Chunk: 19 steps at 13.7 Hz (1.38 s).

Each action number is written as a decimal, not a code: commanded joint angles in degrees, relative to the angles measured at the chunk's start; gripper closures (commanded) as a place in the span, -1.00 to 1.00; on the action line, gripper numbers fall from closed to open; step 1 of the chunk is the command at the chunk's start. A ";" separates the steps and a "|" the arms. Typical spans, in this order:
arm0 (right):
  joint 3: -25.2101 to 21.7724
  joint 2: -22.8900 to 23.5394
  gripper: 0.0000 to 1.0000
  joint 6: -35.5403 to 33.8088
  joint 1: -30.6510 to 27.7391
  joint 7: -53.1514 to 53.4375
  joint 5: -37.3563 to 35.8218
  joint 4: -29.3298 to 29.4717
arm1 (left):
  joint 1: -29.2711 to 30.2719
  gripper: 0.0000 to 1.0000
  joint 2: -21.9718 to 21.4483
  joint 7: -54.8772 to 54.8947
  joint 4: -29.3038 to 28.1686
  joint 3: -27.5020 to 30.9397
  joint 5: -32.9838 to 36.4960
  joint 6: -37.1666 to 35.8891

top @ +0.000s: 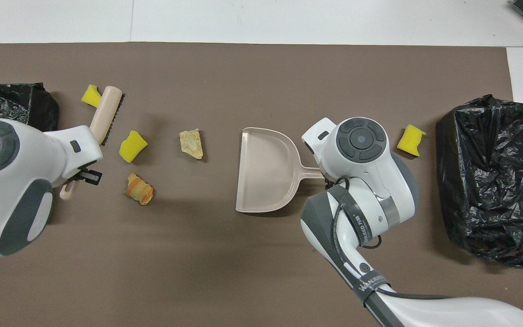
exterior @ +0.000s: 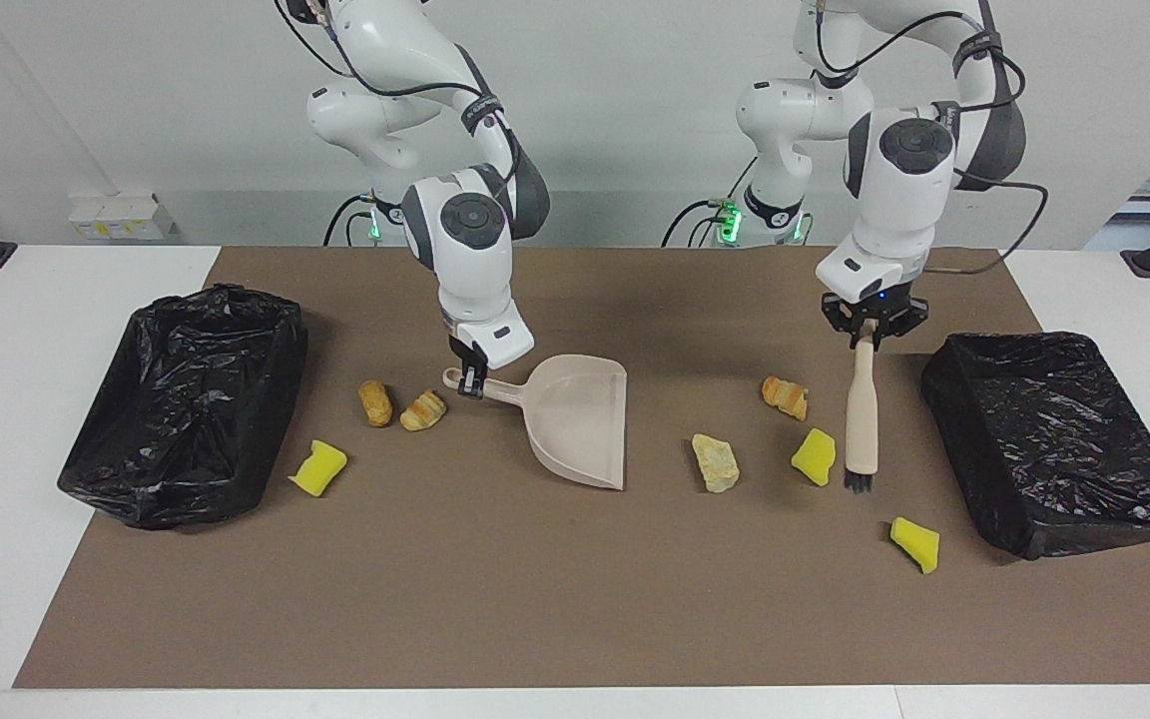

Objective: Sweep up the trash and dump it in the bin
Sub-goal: 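Sweep the sponges and bread with the left gripper toward the dustpan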

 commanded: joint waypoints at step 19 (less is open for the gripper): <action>0.33 2.99 1.00 -4.42 1.58 -0.96 -1.85 3.11 | 3.65 1.00 17.56 11.05 8.86 -0.98 10.85 -0.59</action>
